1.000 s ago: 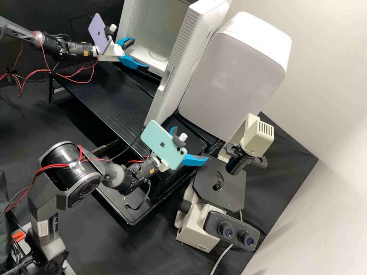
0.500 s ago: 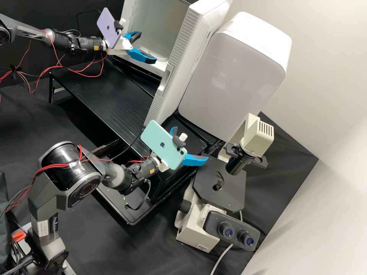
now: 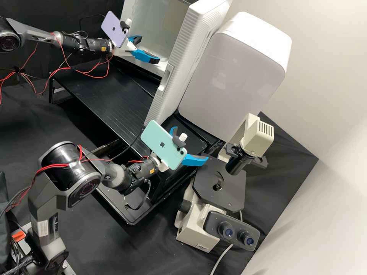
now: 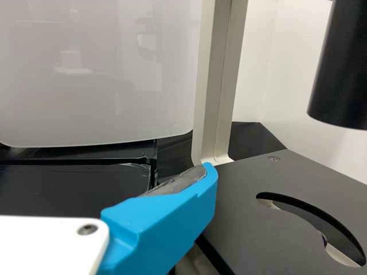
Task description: Take the petri dish out of the incubator
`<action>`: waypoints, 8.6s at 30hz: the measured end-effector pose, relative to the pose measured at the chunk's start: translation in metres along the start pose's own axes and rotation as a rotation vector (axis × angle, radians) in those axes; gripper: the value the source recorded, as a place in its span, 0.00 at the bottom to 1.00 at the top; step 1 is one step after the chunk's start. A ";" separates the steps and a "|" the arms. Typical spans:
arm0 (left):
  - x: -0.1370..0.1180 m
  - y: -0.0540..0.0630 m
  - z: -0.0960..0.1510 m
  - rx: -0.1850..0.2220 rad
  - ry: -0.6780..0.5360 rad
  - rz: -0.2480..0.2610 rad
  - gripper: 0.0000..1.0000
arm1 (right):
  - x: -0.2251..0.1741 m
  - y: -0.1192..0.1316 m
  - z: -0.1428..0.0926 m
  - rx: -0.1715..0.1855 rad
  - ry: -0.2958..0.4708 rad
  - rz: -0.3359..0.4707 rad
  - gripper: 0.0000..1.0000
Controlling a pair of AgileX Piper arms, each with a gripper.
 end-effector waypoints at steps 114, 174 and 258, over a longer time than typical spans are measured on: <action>0.043 -0.002 0.032 0.154 0.068 -0.099 1.00 | 0.000 0.000 0.000 0.000 0.000 0.000 1.00; 0.043 -0.005 0.027 0.132 0.078 -0.099 0.00 | 0.000 0.000 0.000 0.000 0.000 0.000 1.00; 0.036 0.001 0.011 0.102 0.120 -0.096 0.00 | 0.000 0.000 0.000 0.000 0.000 0.000 1.00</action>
